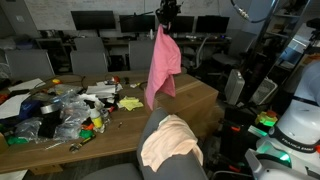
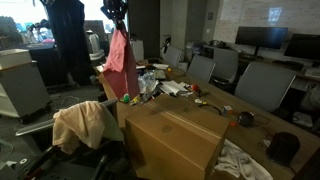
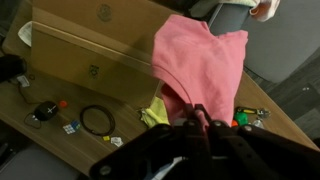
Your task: Put the three towels on the headrest of the grey chair
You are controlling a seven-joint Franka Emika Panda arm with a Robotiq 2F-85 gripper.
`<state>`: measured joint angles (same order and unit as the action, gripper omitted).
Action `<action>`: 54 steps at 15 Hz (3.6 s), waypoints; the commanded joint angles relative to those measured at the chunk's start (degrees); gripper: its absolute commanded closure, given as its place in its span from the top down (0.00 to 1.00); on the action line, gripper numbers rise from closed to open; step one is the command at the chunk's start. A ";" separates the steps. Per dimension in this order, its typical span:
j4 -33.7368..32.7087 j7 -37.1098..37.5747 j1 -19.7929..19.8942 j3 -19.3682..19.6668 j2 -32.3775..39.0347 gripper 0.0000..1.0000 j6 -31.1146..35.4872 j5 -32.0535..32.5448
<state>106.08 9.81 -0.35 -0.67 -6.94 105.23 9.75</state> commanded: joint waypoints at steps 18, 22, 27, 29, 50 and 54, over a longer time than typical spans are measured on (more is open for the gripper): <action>12.01 -10.44 -13.11 -15.49 -6.72 0.01 -6.35 14.04; 15.47 -9.54 -13.08 -15.95 -5.97 0.01 -5.66 17.52; 18.50 -8.45 -12.43 -15.25 -4.83 0.01 -6.22 20.14; 19.19 -8.69 -12.23 -14.87 -4.65 0.01 -6.72 19.90; 19.86 -7.87 -9.39 -10.09 0.15 0.01 -12.07 18.53; 19.57 -7.15 -8.73 -9.32 0.38 0.01 -12.59 18.43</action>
<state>126.73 1.84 -9.64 -10.37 -6.70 94.20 28.45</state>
